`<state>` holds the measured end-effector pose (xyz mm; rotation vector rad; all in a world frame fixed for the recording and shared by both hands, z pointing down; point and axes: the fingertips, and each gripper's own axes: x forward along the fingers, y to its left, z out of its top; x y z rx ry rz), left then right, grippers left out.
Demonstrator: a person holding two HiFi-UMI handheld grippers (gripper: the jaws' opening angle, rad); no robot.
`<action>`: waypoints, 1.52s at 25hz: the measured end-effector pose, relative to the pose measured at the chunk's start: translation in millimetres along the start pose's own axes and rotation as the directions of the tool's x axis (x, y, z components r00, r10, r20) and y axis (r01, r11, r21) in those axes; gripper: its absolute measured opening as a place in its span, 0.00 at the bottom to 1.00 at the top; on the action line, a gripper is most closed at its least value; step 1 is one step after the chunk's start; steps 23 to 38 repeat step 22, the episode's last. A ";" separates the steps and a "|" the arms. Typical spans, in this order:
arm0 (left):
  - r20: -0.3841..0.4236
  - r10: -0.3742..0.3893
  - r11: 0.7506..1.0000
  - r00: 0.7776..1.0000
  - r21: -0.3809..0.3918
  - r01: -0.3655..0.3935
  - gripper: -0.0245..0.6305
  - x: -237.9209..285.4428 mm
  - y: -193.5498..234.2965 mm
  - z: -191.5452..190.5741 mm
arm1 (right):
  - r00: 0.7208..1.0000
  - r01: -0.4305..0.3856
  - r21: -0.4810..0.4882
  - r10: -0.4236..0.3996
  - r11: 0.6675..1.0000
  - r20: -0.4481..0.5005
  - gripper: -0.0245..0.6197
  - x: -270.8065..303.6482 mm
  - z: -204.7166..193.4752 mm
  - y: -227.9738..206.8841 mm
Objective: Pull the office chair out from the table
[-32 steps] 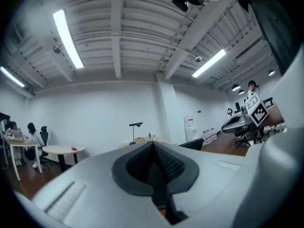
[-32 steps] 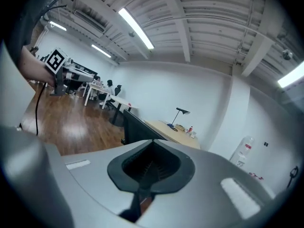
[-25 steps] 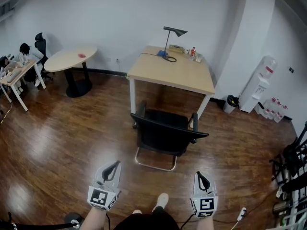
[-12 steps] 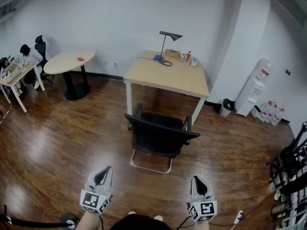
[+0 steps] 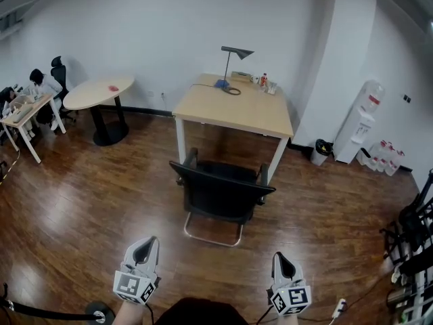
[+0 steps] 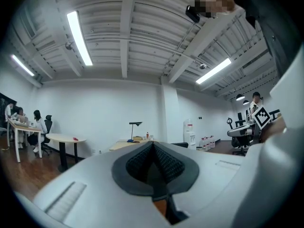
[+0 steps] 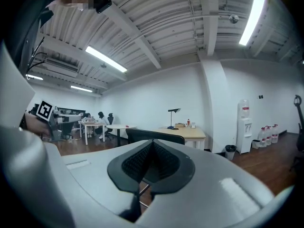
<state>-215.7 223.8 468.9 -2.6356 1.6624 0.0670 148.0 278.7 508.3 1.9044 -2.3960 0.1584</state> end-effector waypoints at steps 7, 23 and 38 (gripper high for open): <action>-0.048 0.022 1.000 0.999 0.021 -0.021 0.04 1.7 -4.3 -8.6 | 0.998 -0.059 0.001 0.059 0.998 0.014 0.05 9.7 5.0 18.0; -0.063 -0.002 1.000 0.998 0.029 0.004 0.04 -3.8 -1.5 -22.4 | 0.998 -0.052 0.011 0.052 0.999 -0.026 0.05 3.5 -9.4 21.6; -0.063 -0.002 1.000 0.998 0.029 0.004 0.04 -3.8 -1.5 -22.4 | 0.998 -0.052 0.011 0.052 0.999 -0.026 0.05 3.5 -9.4 21.6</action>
